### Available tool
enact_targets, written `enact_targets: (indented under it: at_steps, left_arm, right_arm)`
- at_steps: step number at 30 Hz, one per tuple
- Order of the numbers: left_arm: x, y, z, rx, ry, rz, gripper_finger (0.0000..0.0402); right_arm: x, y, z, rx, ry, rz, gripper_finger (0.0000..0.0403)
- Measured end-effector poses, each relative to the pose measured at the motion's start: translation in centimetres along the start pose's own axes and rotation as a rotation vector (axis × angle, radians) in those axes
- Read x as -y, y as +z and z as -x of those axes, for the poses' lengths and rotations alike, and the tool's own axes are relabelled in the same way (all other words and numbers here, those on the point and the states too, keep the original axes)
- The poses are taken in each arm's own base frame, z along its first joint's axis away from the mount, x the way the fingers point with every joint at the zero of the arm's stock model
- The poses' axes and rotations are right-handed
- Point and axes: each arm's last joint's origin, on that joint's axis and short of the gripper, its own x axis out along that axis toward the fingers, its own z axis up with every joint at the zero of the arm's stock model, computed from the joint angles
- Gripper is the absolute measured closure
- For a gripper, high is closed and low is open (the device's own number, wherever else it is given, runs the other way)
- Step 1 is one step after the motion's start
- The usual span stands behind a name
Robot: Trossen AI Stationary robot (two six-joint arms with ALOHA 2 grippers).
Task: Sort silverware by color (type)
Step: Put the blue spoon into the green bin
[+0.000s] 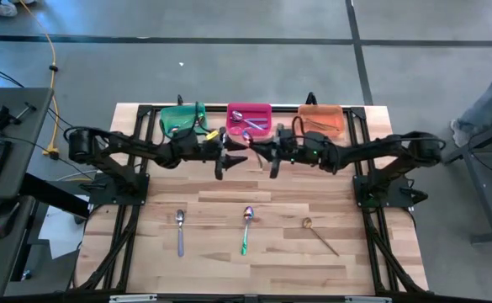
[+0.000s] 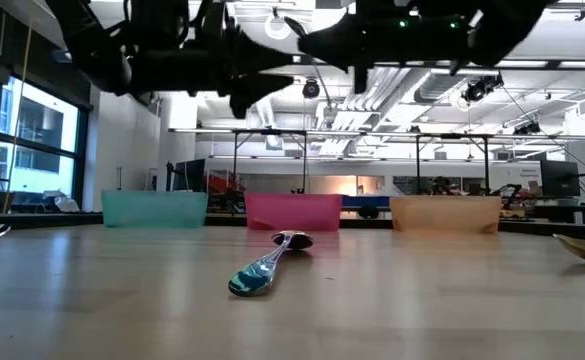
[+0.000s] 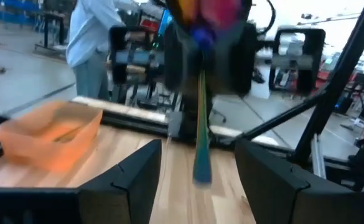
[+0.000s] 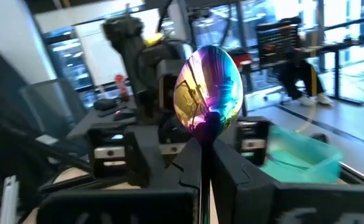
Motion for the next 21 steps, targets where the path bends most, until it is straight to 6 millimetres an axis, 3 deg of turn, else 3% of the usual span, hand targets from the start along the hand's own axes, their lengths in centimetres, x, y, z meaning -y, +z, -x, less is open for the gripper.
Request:
enact_targets:
  at_steps: [14, 17, 21]
  left_arm:
    - [0.0, 1.4, -0.5, 0.053, -0.078, 0.005, 0.021]
    - [0.1, 1.6, -0.5, 0.074, -0.084, -0.002, 0.0234]
    - [0.2, 1.5, -0.5, 0.061, -0.124, -0.007, 0.0307]
  right_arm:
    - [-0.6, 0.7, -3.8, 0.013, 0.131, 0.041, 0.0403]
    - [-0.6, 0.8, -3.8, 0.019, 0.135, 0.047, 0.0403]
    - [-0.6, 0.8, -3.8, 0.026, 0.137, 0.058, 0.0403]
